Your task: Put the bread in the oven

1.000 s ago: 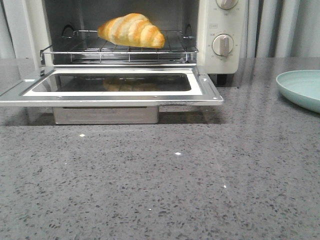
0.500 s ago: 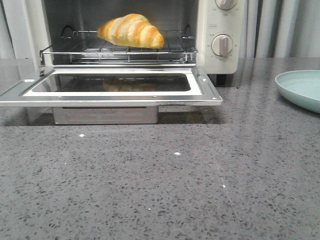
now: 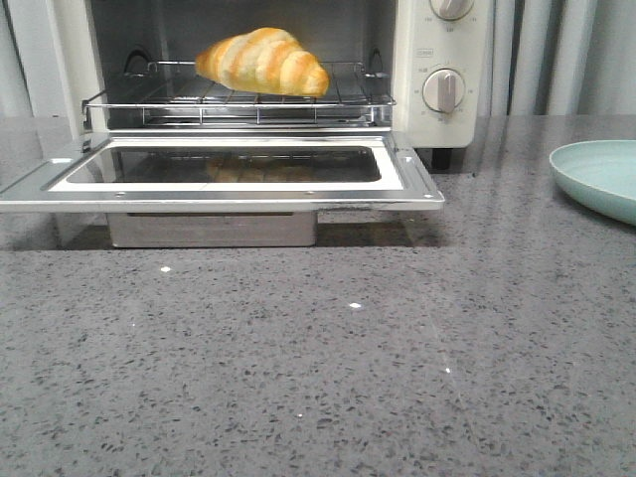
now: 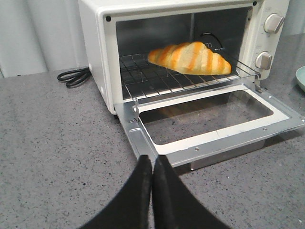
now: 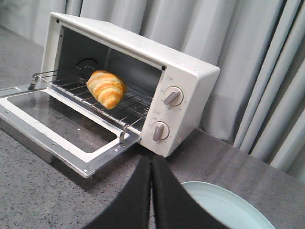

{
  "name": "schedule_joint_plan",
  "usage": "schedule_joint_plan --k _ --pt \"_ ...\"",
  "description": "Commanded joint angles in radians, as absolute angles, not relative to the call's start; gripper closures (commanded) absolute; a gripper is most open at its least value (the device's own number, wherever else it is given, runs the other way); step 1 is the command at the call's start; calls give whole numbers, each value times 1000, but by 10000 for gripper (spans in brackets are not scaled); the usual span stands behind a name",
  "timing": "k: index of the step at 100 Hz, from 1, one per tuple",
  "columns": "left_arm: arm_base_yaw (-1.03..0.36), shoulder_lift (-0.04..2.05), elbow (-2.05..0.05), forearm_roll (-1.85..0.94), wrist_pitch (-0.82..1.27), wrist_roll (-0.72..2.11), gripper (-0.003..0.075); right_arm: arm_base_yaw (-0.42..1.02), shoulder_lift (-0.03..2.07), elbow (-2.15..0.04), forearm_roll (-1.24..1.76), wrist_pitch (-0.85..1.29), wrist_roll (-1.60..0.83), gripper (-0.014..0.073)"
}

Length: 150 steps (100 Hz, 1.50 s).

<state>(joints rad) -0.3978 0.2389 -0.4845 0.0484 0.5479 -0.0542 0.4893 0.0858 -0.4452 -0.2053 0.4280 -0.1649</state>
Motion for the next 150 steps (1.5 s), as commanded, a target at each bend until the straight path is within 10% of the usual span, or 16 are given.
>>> schedule_joint_plan --k 1,51,150 --pt "-382 234 -490 0 466 -64 741 485 98 -467 -221 340 -161 641" --pt "-1 -29 -79 -218 98 129 741 485 98 -467 -221 340 -161 641" --pt "1 -29 24 -181 252 131 741 485 98 -467 -221 340 -161 641"
